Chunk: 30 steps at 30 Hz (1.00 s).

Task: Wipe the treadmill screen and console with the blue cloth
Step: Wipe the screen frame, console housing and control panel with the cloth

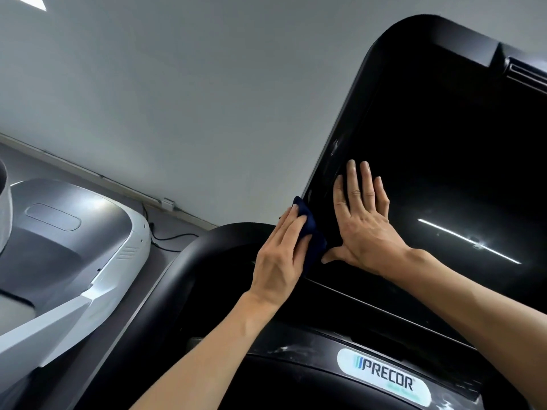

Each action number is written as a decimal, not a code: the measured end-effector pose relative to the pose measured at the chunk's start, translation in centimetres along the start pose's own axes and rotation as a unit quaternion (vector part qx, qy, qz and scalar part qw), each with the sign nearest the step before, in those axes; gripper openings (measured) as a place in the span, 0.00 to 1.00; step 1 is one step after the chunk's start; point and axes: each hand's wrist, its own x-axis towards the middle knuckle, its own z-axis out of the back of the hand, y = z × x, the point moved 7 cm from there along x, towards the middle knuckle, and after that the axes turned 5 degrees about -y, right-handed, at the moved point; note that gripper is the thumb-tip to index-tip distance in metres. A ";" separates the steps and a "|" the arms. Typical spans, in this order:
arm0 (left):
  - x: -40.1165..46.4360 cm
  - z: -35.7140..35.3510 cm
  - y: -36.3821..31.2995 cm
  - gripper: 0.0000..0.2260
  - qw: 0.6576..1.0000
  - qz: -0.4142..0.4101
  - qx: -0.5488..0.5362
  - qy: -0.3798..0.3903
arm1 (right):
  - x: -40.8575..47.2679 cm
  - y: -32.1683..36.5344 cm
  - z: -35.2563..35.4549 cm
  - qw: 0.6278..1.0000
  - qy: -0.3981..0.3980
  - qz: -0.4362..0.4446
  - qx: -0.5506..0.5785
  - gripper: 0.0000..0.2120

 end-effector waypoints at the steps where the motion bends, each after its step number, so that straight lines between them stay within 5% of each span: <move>1: 0.9 -0.2 -0.1 0.20 1.000 0.015 -0.012 0.003 | 0.0 -0.1 0.0 1.000 0.000 -0.001 -0.001 0.73; 4: 3.6 -1.1 -0.1 0.21 0.999 0.044 -0.022 0.000 | 0.1 -0.1 0.1 1.000 -0.006 -0.002 -0.005 0.74; 10: -0.3 -0.4 -0.2 0.18 0.999 -0.025 0.010 -0.022 | 0.1 -0.1 -0.1 1.000 -0.009 -0.002 -0.004 0.73; 16: 6.3 -0.4 0.0 0.11 0.943 0.293 -0.147 -0.062 | 0.2 -0.2 -0.1 1.000 -0.008 -0.007 -0.007 0.75; 19: 8.3 -0.7 0.6 0.04 0.912 0.348 -0.203 -0.071 | 0.2 -0.1 -0.1 1.000 -0.012 -0.007 -0.005 0.76; 30: 4.5 -0.3 1.7 0.05 0.868 0.430 -0.207 -0.137 | 0.2 0.1 0.0 1.000 0.012 -0.001 0.002 0.74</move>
